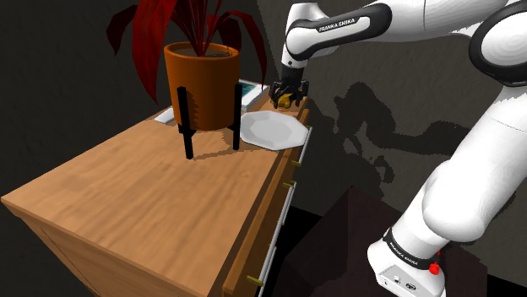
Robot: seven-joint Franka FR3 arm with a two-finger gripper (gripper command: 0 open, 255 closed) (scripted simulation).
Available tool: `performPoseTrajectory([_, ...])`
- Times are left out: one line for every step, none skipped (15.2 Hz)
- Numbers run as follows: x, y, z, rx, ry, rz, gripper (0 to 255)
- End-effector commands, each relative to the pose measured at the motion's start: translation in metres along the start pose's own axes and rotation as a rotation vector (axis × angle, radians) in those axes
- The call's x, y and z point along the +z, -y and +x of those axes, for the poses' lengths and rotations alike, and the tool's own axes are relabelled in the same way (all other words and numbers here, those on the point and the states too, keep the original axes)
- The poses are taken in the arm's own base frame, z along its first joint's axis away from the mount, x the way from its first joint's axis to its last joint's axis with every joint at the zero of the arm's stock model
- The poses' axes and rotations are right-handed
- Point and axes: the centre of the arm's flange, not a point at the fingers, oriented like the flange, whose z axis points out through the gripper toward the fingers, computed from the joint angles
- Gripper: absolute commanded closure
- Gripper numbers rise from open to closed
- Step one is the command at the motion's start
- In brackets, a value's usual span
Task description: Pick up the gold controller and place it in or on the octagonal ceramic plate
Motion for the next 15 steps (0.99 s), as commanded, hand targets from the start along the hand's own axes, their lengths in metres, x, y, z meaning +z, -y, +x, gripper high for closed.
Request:
performPoseTrajectory([0.0,0.0,0.0,0.0,0.0,0.0,255])
performPoseTrajectory([0.0,0.0,0.0,0.0,0.0,0.0,255])
performPoseTrajectory([0.0,0.0,0.0,0.0,0.0,0.0,255])
performPoseTrajectory([0.0,0.0,0.0,0.0,0.0,0.0,255])
performPoseTrajectory([0.0,0.0,0.0,0.0,0.0,0.0,255])
performPoseTrajectory([0.0,0.0,0.0,0.0,0.0,0.0,255])
performPoseTrajectory([0.0,0.0,0.0,0.0,0.0,0.0,255])
performPoseTrajectory([0.0,0.0,0.0,0.0,0.0,0.0,255])
performPoseTrajectory([0.0,0.0,0.0,0.0,0.0,0.0,255])
performPoseTrajectory([0.0,0.0,0.0,0.0,0.0,0.0,255])
performPoseTrajectory([-0.005,0.0,0.0,0.0,0.0,0.0,255])
performPoseTrajectory([-0.011,0.0,0.0,0.0,0.0,0.0,255])
performPoseTrajectory([-0.016,-0.001,0.001,0.0,0.0,0.0,255])
performPoseTrajectory([-0.021,-0.001,0.001,0.0,0.0,0.0,255])
performPoseTrajectory([-0.026,-0.001,0.001,0.0,0.0,0.0,255])
